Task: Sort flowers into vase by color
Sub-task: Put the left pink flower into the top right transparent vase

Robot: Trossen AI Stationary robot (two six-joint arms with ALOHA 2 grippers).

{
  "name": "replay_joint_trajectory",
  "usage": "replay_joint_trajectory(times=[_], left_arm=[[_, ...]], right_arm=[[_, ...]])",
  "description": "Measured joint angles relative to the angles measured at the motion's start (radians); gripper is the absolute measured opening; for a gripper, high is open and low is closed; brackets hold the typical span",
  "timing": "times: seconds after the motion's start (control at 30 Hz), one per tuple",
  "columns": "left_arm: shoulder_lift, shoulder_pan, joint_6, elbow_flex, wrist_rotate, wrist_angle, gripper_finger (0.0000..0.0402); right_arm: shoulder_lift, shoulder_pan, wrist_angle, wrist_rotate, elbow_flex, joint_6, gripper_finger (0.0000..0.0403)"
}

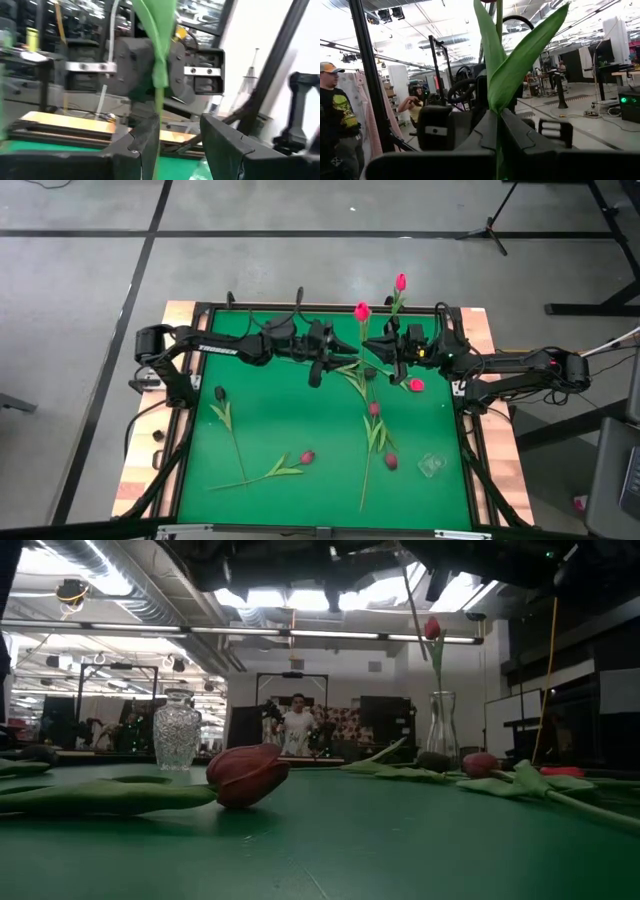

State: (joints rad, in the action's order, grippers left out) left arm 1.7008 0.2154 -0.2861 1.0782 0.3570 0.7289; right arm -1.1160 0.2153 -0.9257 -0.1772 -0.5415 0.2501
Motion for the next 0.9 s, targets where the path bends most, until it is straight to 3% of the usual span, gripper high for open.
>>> replay_joint_trajectory(times=[0.4,0.9], left_arm=[[0.044,0.011,0.031,0.117,0.002,-0.111,0.0137],[0.044,0.011,0.033,0.119,0.021,-0.223,0.0137]], right_arm=[[0.0,0.0,0.01,-0.018,0.0,0.005,0.0007],[0.0,0.001,0.02,-0.025,0.0,0.006,0.0007]])
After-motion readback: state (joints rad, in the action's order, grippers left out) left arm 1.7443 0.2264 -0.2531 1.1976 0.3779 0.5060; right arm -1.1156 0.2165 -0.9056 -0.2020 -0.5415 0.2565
